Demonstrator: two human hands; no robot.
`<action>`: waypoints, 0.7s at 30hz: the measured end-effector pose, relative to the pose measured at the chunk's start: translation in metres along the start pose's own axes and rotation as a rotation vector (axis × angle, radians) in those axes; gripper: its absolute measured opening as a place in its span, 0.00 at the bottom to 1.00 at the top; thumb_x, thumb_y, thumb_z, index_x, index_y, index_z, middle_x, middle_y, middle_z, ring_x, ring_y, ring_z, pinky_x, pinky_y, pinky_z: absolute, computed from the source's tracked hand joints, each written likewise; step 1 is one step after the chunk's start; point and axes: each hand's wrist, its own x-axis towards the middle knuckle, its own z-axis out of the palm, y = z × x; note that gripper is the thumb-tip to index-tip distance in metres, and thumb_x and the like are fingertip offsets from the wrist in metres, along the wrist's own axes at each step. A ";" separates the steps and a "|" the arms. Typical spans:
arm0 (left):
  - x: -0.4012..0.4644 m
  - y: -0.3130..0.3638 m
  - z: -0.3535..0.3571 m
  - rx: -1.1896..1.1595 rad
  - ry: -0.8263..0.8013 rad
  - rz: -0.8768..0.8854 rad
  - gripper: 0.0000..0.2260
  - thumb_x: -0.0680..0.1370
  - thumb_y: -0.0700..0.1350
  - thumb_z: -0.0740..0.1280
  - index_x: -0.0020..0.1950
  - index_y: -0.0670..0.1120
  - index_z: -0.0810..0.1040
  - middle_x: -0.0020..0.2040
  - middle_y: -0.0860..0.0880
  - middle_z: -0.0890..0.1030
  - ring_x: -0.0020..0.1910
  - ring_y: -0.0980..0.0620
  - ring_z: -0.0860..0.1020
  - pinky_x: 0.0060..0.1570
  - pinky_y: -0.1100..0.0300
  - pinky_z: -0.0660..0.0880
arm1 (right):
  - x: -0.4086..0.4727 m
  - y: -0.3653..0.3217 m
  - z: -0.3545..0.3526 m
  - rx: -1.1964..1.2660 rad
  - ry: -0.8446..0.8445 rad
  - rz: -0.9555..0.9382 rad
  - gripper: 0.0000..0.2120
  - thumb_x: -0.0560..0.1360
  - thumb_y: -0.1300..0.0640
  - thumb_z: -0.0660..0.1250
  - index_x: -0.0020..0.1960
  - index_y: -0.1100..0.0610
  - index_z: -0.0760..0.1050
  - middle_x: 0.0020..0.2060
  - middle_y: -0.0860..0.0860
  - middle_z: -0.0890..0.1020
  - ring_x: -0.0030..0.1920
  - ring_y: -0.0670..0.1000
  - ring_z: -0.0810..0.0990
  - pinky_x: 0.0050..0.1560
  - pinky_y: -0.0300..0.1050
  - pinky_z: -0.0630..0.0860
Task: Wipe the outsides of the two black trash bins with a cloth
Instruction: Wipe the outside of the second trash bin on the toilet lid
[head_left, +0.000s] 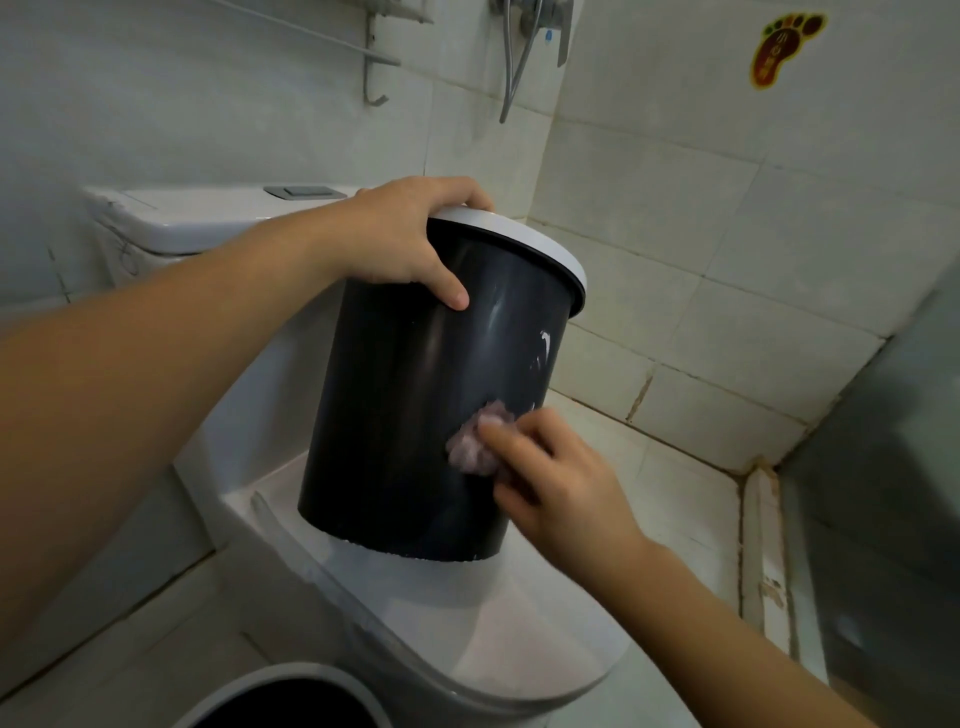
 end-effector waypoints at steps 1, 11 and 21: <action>0.000 0.000 -0.001 -0.002 -0.002 -0.002 0.30 0.63 0.45 0.82 0.58 0.63 0.73 0.52 0.59 0.77 0.55 0.49 0.77 0.56 0.48 0.77 | -0.008 -0.002 0.001 0.001 -0.054 -0.058 0.16 0.77 0.56 0.65 0.65 0.55 0.75 0.49 0.55 0.76 0.42 0.51 0.75 0.36 0.44 0.78; 0.001 -0.004 -0.001 -0.046 0.005 -0.008 0.30 0.64 0.43 0.82 0.60 0.60 0.73 0.52 0.59 0.78 0.53 0.53 0.78 0.54 0.53 0.77 | 0.011 -0.001 -0.002 0.013 0.021 0.154 0.18 0.75 0.53 0.61 0.63 0.55 0.76 0.49 0.52 0.76 0.39 0.51 0.75 0.35 0.40 0.74; 0.001 -0.009 -0.004 -0.084 0.008 -0.004 0.29 0.64 0.41 0.82 0.59 0.59 0.74 0.49 0.58 0.78 0.49 0.56 0.78 0.48 0.57 0.76 | -0.026 -0.019 0.003 0.028 -0.217 -0.172 0.13 0.78 0.55 0.65 0.63 0.54 0.76 0.49 0.54 0.76 0.42 0.52 0.74 0.33 0.46 0.77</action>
